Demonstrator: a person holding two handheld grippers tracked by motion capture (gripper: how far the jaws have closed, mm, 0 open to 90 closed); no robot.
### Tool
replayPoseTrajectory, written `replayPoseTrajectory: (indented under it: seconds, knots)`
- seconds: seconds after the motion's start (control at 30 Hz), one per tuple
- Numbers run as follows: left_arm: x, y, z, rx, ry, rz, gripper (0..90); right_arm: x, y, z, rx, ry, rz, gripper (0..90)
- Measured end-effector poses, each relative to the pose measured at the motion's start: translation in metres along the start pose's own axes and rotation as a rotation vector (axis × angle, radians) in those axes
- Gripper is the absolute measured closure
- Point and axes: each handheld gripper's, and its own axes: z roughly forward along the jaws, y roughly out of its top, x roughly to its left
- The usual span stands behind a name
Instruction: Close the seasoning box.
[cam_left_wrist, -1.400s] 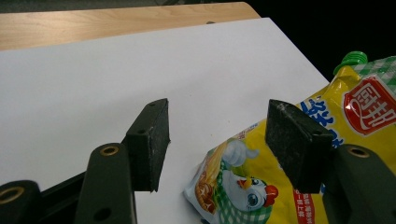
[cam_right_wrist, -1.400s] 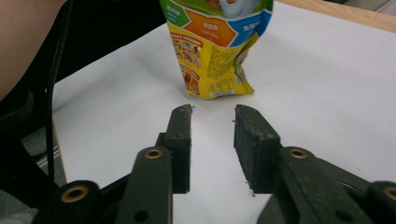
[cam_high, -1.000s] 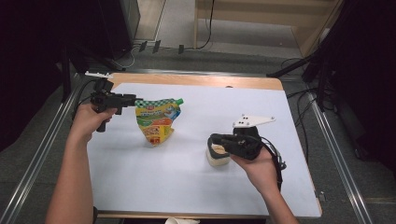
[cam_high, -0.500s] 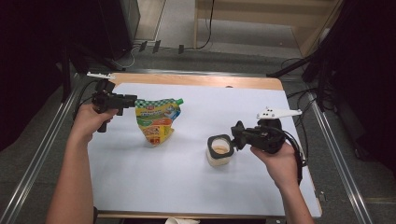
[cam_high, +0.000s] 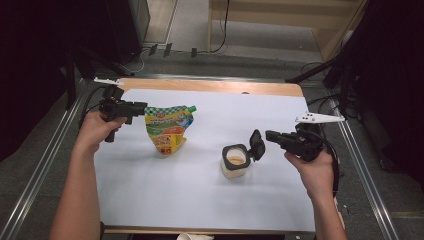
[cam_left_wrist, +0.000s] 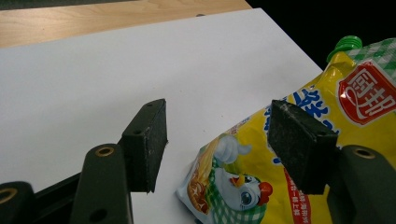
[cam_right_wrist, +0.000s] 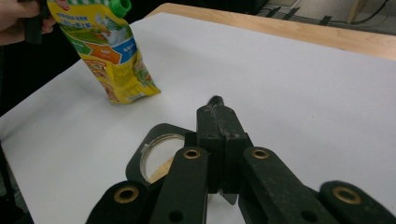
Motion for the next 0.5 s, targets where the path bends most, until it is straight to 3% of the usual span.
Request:
replayPoseTrajectory:
  seconds: [0.23,0.5]
  knots:
    - [-0.001,0.0,0.002,0.001,-0.002,0.001,38.6,-0.003,-0.009,0.019,0.055,0.006,0.013,90.0]
    - [0.0,0.0,0.003,0.008,0.0,0.0,38.5,-0.001,-0.01,0.024,0.055,0.028,0.011,90.0]
